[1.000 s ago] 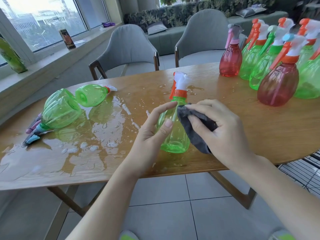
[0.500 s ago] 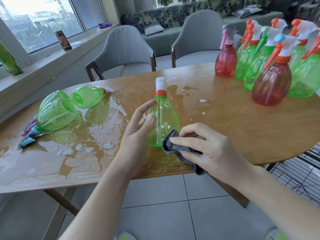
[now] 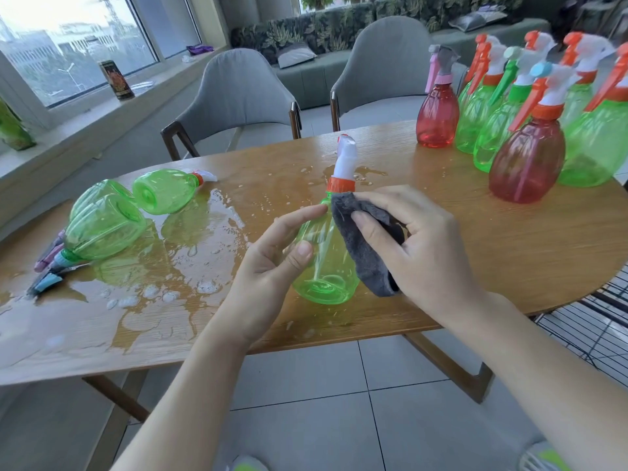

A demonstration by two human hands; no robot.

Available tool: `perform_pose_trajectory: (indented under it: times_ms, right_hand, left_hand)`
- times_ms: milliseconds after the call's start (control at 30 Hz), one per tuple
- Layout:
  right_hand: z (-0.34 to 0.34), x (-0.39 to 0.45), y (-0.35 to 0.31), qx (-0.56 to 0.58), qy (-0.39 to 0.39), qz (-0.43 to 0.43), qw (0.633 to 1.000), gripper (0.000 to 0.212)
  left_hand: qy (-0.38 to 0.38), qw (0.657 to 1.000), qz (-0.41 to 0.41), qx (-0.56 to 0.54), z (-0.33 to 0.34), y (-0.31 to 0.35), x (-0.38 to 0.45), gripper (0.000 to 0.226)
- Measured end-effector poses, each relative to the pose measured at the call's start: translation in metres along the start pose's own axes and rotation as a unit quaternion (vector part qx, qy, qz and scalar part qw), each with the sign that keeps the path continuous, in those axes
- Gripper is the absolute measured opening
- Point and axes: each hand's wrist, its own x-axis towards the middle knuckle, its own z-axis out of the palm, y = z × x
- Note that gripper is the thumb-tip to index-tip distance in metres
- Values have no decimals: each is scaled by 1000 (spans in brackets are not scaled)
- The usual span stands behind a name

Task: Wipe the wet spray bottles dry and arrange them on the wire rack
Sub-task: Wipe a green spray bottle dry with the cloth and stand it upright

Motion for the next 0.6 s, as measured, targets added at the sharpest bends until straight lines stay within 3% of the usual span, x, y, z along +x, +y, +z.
perform_pose_trajectory:
  times_ms: [133, 433, 600]
  right_hand:
    - [3, -9, -1, 29, -1, 24, 999, 22]
    - [2, -9, 0, 13, -7, -1, 1000, 23]
    - [5, -14, 0, 26, -21, 0, 999, 22]
  left_hand:
    - [2, 999, -15, -35, 3, 2, 0, 36]
    - [-20, 1000, -18, 15, 3, 4, 1, 64]
    - [-3, 1000, -18, -14, 7, -1, 3, 58]
